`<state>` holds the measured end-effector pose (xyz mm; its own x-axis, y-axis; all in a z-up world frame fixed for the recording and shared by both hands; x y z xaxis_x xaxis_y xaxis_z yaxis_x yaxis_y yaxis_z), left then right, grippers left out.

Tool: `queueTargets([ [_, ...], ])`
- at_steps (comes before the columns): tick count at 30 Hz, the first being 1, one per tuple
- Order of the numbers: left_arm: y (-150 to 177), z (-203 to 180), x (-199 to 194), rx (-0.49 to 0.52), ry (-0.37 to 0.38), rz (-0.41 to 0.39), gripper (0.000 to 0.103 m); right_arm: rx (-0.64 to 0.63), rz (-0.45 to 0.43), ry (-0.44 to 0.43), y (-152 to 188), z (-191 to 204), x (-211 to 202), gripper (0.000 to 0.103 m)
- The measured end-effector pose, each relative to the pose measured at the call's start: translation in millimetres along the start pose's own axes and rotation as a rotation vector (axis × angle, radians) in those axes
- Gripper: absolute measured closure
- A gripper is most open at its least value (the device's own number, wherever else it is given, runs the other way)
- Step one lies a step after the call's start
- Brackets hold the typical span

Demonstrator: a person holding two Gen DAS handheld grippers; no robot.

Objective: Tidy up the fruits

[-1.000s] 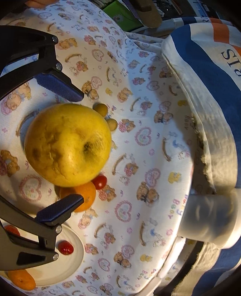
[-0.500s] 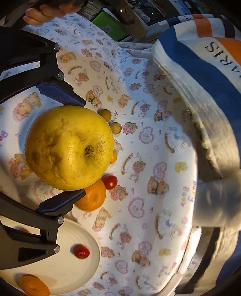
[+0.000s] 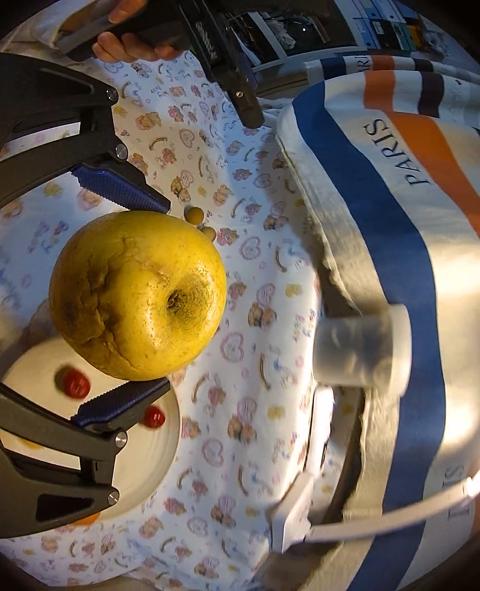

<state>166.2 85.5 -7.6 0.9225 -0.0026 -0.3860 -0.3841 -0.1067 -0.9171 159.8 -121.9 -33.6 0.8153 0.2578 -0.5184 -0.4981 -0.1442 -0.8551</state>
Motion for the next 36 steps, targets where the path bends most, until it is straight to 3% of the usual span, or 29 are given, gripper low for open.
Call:
queueTargets([
  [4,3.8,-13.6,-4.2,0.003,0.038,0.003,0.001,-0.012,-0.018,0.038,2.4,-15.0,-12.0,0.015],
  [8,6.8,-25.8,-5.2,0.049,0.030,0.004,0.005,0.010,-0.025,0.051,7.3,-27.5,-16.2,0.015],
  [10,11.5,-25.4,1.0,0.053,0.003,0.047,0.009,0.025,-0.036,0.067,7.6,-34.1,-17.6,0.015],
  [15,20.6,-29.0,16.9,-0.025,0.022,0.152,0.029,0.042,-0.082,0.094,-1.3,-47.7,-27.0,0.015],
  [21,22.8,-92.2,25.6,0.064,0.122,0.175,0.031,0.100,-0.106,0.119,-12.1,-74.1,-41.2,0.015],
  [25,33.9,-134.0,48.5,0.090,0.170,0.256,0.031,0.071,-0.119,0.154,-12.5,-87.5,-51.9,0.015],
  [30,63.4,-160.8,80.6,0.053,0.184,0.402,0.036,0.053,-0.135,0.193,-6.5,-103.9,-59.5,0.015],
  [36,81.4,-165.8,102.7,0.004,0.162,0.468,0.038,0.100,-0.116,0.204,-1.0,-122.4,-52.4,0.015],
])
Point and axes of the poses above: each gripper's, at about its wrist camera, not at the fingertips, and x roughly the way its jaws point, z to its left, y to its underside, the point moved 10 cm from there along x, roughly the way its jaws point, and after that the axes turned 2 degrees about -z, right-handed, at the moved point
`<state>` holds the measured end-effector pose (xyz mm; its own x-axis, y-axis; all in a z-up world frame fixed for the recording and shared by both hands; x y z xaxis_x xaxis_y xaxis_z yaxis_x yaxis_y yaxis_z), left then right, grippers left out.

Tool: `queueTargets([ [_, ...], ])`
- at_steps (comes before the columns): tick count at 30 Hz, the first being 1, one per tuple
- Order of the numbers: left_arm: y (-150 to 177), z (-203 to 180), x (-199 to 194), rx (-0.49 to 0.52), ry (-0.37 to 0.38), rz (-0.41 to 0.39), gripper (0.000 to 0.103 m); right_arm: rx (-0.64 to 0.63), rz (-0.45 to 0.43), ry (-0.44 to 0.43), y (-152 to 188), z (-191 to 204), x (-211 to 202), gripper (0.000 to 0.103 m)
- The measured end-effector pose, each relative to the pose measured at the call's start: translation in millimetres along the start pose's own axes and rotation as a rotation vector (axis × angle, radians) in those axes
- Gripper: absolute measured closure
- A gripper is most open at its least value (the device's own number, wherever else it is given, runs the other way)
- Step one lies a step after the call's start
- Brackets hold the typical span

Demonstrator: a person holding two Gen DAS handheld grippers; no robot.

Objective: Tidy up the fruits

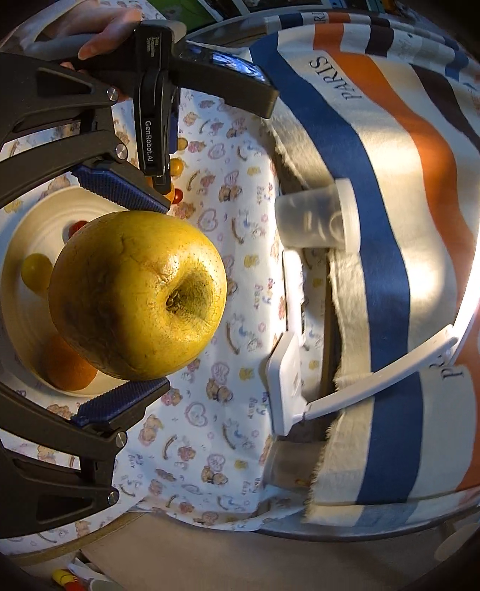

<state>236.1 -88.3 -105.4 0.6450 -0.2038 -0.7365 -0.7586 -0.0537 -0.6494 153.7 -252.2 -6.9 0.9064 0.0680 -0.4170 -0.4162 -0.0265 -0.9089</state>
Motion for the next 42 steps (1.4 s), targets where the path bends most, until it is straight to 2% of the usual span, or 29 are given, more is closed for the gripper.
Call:
queueTargets([
  [4,2.5,-2.7,9.1,-0.027,0.034,0.006,0.043,0.014,0.005,0.001,1.6,-5.2,2.6,0.015],
  [7,4.7,-7.6,15.3,-0.033,0.058,0.022,0.054,0.009,0.004,0.006,1.5,-6.0,4.2,0.015],
  [13,4.6,-9.0,13.0,-0.050,0.080,0.033,0.057,0.018,0.014,0.004,3.8,-8.1,7.7,0.015],
  [19,-5.7,-12.5,-17.3,0.047,0.019,-0.066,0.057,0.030,0.017,0.004,4.2,-11.8,9.5,0.015],
  [25,-18.0,-32.9,-50.6,0.078,0.064,-0.153,0.061,0.033,0.002,0.012,2.4,-14.8,8.2,0.015],
  [26,-19.7,-37.3,-55.3,0.084,0.074,-0.167,0.071,0.033,-0.002,0.014,1.9,-15.4,8.0,0.015],
  [27,-20.9,-40.3,-60.1,0.094,0.081,-0.184,0.088,0.034,-0.003,0.016,1.8,-16.5,8.3,0.015],
  [29,-22.1,-49.5,-65.3,0.120,0.092,-0.194,0.089,0.041,-0.002,0.018,2.0,-18.4,8.8,0.015],
  [32,-18.5,-60.6,-60.5,0.133,0.106,-0.165,0.089,0.050,0.006,0.017,3.8,-21.1,12.2,0.015],
  [37,-13.2,-61.1,-56.9,0.137,0.102,-0.161,0.089,0.055,0.031,0.019,9.2,-24.2,19.5,0.015],
  [42,-6.5,-53.2,-45.7,0.136,0.069,-0.119,0.089,0.091,0.048,-0.002,11.6,-27.3,26.3,0.015],
])
Point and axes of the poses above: each gripper's, at about its wrist camera, not at the fingertips, and x roughly the way its jaws point, z to its left, y to its underside, the point moved 10 cm from there along x, roughly the way its jaws point, and after that the axes turned 2 degrees about -z, right-handed, at the moved point
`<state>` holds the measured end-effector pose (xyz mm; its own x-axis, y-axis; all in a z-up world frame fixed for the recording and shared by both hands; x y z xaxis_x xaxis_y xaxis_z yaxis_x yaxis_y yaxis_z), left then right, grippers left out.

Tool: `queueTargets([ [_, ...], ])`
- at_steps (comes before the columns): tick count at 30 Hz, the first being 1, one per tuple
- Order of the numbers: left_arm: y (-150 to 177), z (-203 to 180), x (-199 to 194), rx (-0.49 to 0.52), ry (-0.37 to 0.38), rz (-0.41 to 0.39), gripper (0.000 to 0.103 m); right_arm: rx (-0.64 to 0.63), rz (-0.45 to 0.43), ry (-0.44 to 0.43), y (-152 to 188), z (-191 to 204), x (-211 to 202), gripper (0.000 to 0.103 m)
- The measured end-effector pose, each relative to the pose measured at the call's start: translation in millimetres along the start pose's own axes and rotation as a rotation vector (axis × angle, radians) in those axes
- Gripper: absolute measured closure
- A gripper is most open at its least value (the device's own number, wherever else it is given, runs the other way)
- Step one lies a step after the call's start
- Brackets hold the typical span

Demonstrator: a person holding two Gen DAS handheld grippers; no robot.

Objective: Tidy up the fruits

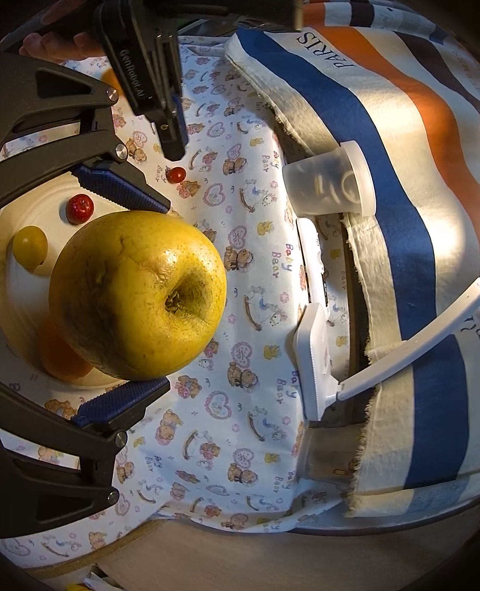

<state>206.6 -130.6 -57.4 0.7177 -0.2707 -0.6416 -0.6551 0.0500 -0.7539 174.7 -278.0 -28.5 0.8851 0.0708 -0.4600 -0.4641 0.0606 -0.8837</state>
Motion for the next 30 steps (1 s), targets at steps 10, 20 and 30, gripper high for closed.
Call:
queueTargets([
  [10,6.4,21.3,9.6,-0.027,-0.041,0.025,0.089,0.008,0.045,0.009,5.1,-3.1,21.0,0.015],
  [20,13.4,55.8,-24.9,0.032,-0.122,-0.005,0.089,-0.040,0.113,0.042,5.0,2.9,39.7,0.015],
  [30,25.2,92.2,-31.1,-0.025,-0.130,0.004,0.089,-0.081,0.176,0.075,16.2,7.1,59.5,0.015],
])
Point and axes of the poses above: each gripper's, at about its wrist camera, not at the fingertips, and x roughly the way its jaws point, z to its left, y to its underside, the point moved 10 cm from there along x, roughly the way its jaws point, and after that the axes turned 2 degrees about -z, right-handed, at the moved point
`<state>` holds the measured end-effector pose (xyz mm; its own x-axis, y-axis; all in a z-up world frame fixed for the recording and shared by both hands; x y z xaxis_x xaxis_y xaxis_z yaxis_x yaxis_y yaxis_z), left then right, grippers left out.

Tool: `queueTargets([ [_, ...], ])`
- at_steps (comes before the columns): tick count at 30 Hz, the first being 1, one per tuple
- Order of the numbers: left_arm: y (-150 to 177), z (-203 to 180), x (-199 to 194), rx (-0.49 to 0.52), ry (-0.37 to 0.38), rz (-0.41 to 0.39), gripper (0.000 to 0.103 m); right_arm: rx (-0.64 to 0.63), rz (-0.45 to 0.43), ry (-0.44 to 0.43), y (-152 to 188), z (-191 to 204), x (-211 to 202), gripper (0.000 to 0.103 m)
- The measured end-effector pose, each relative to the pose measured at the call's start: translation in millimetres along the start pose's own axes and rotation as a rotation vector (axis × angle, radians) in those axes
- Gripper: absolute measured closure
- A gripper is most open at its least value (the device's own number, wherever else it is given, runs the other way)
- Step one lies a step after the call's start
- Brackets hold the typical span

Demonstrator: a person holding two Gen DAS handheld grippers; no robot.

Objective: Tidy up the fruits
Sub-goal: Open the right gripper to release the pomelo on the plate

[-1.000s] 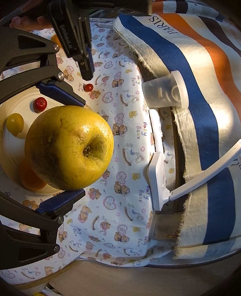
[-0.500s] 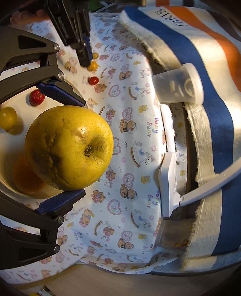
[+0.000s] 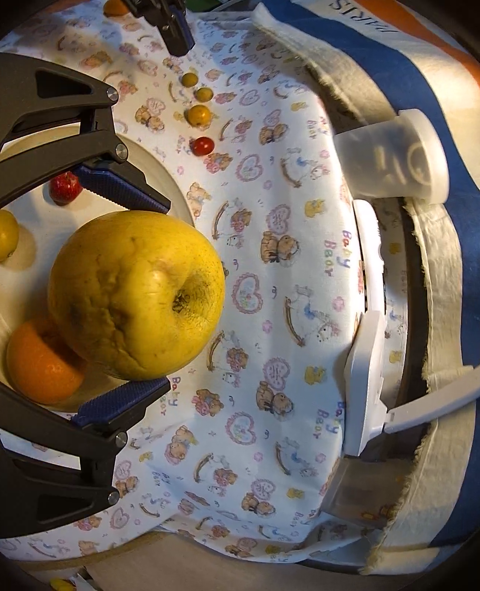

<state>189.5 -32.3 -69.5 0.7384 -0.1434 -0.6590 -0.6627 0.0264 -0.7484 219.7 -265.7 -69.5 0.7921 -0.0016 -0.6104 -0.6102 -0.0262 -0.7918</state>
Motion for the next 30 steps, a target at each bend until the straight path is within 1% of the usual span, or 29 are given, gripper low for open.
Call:
queueTargets([
  [10,2.6,-4.1,-5.5,0.022,0.008,-0.006,0.089,-0.014,0.037,0.009,6.2,1.5,13.4,0.015],
  [12,2.1,-3.3,-7.5,0.025,0.005,-0.009,0.089,-0.005,0.022,0.010,5.9,0.3,12.3,0.015],
  [17,0.2,1.2,-16.9,0.029,-0.002,-0.026,0.089,-0.019,0.040,0.008,6.4,1.0,12.9,0.014],
  [19,-0.8,4.1,-22.3,0.032,-0.007,-0.038,0.088,-0.028,0.047,0.007,7.1,1.8,12.4,0.014],
  [23,-3.3,12.7,-36.0,0.031,-0.012,-0.066,0.081,-0.020,0.059,0.010,8.1,1.4,10.9,0.014],
  [25,-4.4,18.4,-43.7,0.031,-0.020,-0.082,0.078,-0.015,0.061,0.010,8.0,0.9,10.1,0.014],
  [26,-5.0,22.3,-48.7,0.031,-0.029,-0.094,0.071,-0.013,0.061,0.010,8.0,0.6,9.3,0.014],
  [27,-5.8,26.1,-53.4,0.030,-0.036,-0.107,0.061,-0.010,0.058,0.011,7.3,0.3,7.8,0.014],
  [28,-6.8,30.5,-58.8,0.027,-0.043,-0.122,0.056,-0.005,0.037,0.014,4.2,-0.4,3.4,0.014],
  [29,-7.6,35.7,-64.7,0.024,-0.052,-0.139,0.046,0.004,-0.014,0.026,-3.0,-2.4,-5.7,0.014],
  [30,-7.9,40.5,-69.9,0.020,-0.061,-0.151,0.040,0.009,-0.060,0.040,-9.8,-4.3,-14.4,0.014],
])
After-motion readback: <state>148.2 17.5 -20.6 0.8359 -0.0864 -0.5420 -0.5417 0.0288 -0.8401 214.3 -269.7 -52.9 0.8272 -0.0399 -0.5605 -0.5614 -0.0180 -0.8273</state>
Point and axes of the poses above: each gripper's, at about its wrist camera, not at the fingertips, and x roughly the way its jaws point, z to its left, y to its underside, the point moved 10 cm from there along x, roughly the way its jaws point, and after that the axes turned 2 degrees about -z, right-handed, at the moved point
